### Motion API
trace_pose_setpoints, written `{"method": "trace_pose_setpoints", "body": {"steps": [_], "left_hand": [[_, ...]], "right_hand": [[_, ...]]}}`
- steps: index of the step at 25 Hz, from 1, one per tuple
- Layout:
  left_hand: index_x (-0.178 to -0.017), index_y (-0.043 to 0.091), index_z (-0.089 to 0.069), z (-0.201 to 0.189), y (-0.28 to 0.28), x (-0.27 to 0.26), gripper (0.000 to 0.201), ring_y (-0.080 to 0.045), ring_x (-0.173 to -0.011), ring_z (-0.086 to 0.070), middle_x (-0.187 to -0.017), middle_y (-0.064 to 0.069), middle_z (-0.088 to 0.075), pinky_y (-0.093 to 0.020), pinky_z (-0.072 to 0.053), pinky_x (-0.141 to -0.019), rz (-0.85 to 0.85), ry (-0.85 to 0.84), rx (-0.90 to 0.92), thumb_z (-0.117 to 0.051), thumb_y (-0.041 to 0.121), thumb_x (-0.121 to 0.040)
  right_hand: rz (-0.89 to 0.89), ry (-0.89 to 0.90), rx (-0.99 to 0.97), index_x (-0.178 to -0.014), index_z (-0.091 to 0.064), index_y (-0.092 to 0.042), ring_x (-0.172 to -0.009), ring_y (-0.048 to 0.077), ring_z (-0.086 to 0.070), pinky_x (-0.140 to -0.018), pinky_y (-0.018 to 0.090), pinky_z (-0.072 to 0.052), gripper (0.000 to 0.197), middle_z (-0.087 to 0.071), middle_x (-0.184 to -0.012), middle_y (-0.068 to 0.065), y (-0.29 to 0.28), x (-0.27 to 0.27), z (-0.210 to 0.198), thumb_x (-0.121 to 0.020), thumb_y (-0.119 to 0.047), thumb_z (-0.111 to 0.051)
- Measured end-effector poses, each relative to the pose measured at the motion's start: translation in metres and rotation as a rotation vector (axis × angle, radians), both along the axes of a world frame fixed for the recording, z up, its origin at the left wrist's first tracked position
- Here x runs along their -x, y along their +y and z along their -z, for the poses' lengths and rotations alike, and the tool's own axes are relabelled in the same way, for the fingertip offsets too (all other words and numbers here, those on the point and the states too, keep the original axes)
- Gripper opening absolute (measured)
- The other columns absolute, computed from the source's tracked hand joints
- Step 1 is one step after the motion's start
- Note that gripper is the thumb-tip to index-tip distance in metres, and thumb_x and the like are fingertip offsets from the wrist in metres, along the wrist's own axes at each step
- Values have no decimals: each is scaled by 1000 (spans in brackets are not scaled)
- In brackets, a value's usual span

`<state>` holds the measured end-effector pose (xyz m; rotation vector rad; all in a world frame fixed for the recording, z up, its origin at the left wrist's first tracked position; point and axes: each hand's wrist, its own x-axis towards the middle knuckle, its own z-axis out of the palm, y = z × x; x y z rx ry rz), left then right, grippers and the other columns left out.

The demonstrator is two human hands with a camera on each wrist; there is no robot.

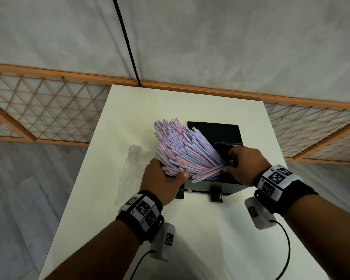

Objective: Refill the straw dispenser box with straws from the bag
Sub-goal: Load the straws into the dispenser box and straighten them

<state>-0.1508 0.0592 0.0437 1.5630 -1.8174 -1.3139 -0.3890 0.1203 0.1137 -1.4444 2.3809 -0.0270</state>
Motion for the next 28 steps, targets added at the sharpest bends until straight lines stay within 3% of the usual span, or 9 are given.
{"method": "trace_pose_setpoints", "body": {"steps": [3, 7, 13, 17, 19, 20, 23, 26, 28], "left_hand": [[-109, 17, -57, -2, 0, 1, 59, -16, -102, -63, -109, 1, -65, -24, -45, -76, -9, 6, 7, -83, 52, -71], [-110, 16, -57, -3, 1, -1, 59, -15, -100, -64, -109, 2, -66, -15, -42, -69, -9, 6, 5, -83, 53, -71], [-108, 18, -55, -7, 2, -1, 55, -15, -99, -62, -110, 1, -64, -14, -38, -66, -11, -14, 15, -83, 51, -73], [-100, 17, -54, -21, 4, -3, 48, -6, -77, -57, -87, 10, -61, -9, -35, -59, -77, -28, 40, -82, 47, -76], [-88, 16, -57, -26, 0, -5, 38, -5, -69, -57, -74, 10, -61, -12, -39, -60, -96, -49, 71, -76, 48, -81], [-81, 16, -58, -27, -2, -6, 37, -11, -68, -61, -70, 7, -62, -18, -46, -63, -104, -52, 68, -72, 49, -85], [-72, 17, -59, -29, -8, -5, 40, -25, -69, -68, -67, 0, -66, -44, -59, -74, -100, -40, 32, -62, 51, -91], [-68, 13, -60, -36, -8, -2, 53, -26, -67, -69, -64, -3, -68, -46, -60, -73, -75, -50, 34, -59, 62, -88], [-67, 8, -60, -40, -12, -1, 62, -28, -63, -69, -62, -8, -69, -46, -61, -71, -79, -46, 22, -56, 66, -88]], "right_hand": [[-60, -8, -63, -115, -62, -14, -107, 30, -62, -85, 31, -49, 43, -68, -110, 7, 0, -1, 14, -76, -26, -76], [-106, -33, -72, -111, -65, -18, -104, 29, -63, -82, 27, -47, 41, -68, -107, 5, -10, -3, 24, -73, -26, -78], [2, -33, 73, -96, -64, -19, -89, 26, -62, -70, 24, -38, 32, -62, -85, 1, -25, -8, 19, -80, -45, -74], [29, 31, 71, -70, -50, -19, -71, 20, -51, -62, 26, -36, 39, -52, -69, -2, -20, -10, 13, -83, -51, -69], [-56, -73, 16, -58, -51, -22, -60, 13, -49, -55, 25, -33, 43, -51, -59, -7, -10, -11, 15, -87, -51, -63], [-122, -166, -22, -56, -53, -24, -57, 9, -49, -54, 24, -35, 44, -51, -56, -7, -4, -13, 17, -89, -51, -61], [-285, -288, -32, -71, -66, -24, -64, 9, -58, -64, 28, -45, 36, -62, -65, -3, 8, -19, 28, -92, -51, -57], [-286, -337, 69, -90, -71, -23, -76, 12, -63, -75, 30, -51, 29, -69, -79, -3, 10, -21, 33, -92, -49, -59], [-302, -314, 75, -88, -68, -23, -76, 13, -63, -74, 31, -50, 33, -68, -78, -4, 10, -22, 36, -91, -53, -55]]}}
